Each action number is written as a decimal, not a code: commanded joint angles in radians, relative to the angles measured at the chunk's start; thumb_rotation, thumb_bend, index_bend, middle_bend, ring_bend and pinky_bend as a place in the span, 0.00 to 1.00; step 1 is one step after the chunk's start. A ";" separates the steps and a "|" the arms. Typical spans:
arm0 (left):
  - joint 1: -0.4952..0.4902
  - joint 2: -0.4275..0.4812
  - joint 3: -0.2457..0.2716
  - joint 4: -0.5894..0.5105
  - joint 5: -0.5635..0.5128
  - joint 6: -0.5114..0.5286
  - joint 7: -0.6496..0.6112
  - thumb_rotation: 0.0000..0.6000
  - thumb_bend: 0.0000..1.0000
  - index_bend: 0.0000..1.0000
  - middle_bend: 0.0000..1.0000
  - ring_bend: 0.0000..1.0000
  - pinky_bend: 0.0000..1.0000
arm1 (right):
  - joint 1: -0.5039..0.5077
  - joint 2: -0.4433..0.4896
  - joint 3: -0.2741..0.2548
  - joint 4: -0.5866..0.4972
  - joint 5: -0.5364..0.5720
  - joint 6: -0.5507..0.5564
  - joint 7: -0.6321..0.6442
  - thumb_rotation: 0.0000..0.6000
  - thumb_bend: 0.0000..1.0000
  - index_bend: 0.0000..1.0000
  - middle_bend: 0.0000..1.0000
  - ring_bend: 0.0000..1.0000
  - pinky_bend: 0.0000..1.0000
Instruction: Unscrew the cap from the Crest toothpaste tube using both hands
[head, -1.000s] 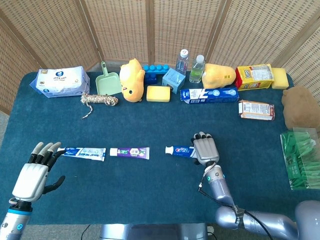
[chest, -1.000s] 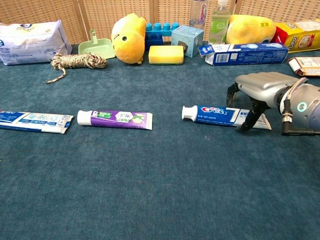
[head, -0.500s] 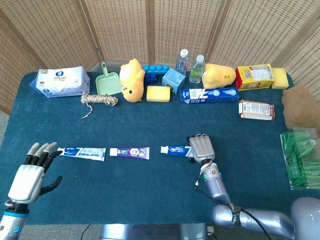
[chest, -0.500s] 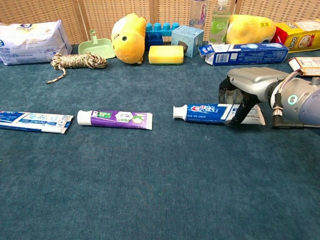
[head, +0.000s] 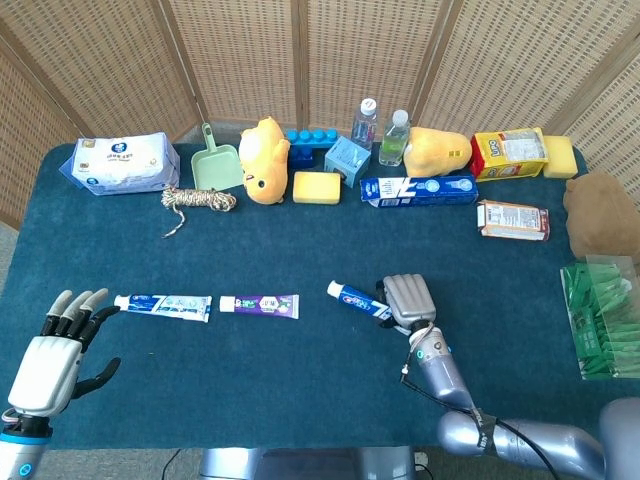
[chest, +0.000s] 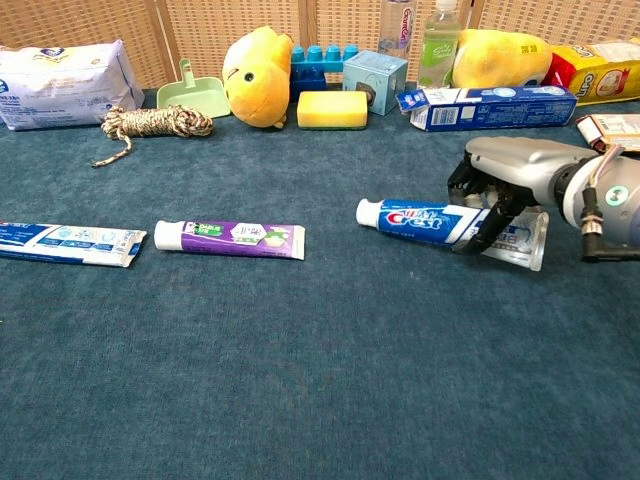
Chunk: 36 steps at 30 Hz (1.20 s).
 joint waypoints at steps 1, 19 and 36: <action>0.003 0.003 0.003 -0.002 0.004 0.003 0.000 1.00 0.24 0.20 0.11 0.10 0.00 | -0.011 0.034 0.000 -0.011 -0.024 -0.057 0.082 1.00 0.36 0.96 0.79 0.75 0.86; -0.007 0.014 -0.006 -0.043 0.029 -0.007 0.044 1.00 0.24 0.20 0.11 0.11 0.00 | -0.112 0.243 0.046 -0.089 -0.230 -0.303 0.664 1.00 0.37 0.97 0.82 0.80 0.90; -0.072 0.016 -0.033 -0.072 0.009 -0.100 0.062 1.00 0.24 0.21 0.12 0.11 0.03 | -0.170 0.351 0.049 -0.131 -0.419 -0.350 0.954 1.00 0.36 0.97 0.82 0.80 0.90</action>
